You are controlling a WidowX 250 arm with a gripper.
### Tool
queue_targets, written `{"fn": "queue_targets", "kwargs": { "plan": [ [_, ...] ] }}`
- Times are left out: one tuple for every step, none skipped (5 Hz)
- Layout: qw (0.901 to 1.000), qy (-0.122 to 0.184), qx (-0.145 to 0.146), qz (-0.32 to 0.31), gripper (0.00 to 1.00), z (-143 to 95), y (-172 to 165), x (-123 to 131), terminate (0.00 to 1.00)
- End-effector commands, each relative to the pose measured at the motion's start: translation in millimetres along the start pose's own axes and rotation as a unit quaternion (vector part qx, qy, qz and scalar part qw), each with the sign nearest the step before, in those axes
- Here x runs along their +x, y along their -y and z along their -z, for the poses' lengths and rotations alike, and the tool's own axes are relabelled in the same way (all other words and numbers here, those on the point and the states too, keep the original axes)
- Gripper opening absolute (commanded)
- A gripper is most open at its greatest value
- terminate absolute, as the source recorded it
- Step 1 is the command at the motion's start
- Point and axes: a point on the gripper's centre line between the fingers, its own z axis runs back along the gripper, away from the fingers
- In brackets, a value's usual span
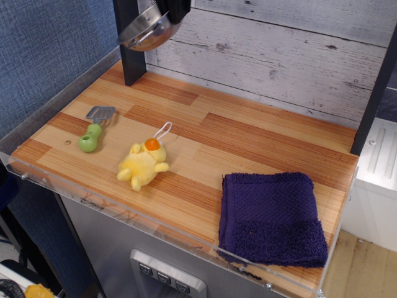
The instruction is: Place the pot behind the blue towel
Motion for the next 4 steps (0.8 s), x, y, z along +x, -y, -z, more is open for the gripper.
{"fn": "queue_targets", "kwargs": {
  "plan": [
    [0.9893, 0.055, -0.040, 0.129, 0.00, -36.4, 59.8, -4.1, 0.00],
    [0.9780, 0.048, -0.073, 0.190, 0.00, -26.0, 91.7, -11.9, 0.00],
    [0.9663, 0.038, -0.088, 0.239, 0.00, -14.4, 114.7, -20.5, 0.00],
    [0.9561, 0.028, -0.100, 0.274, 0.00, 2.6, 129.9, -26.6, 0.00]
  ]
}}
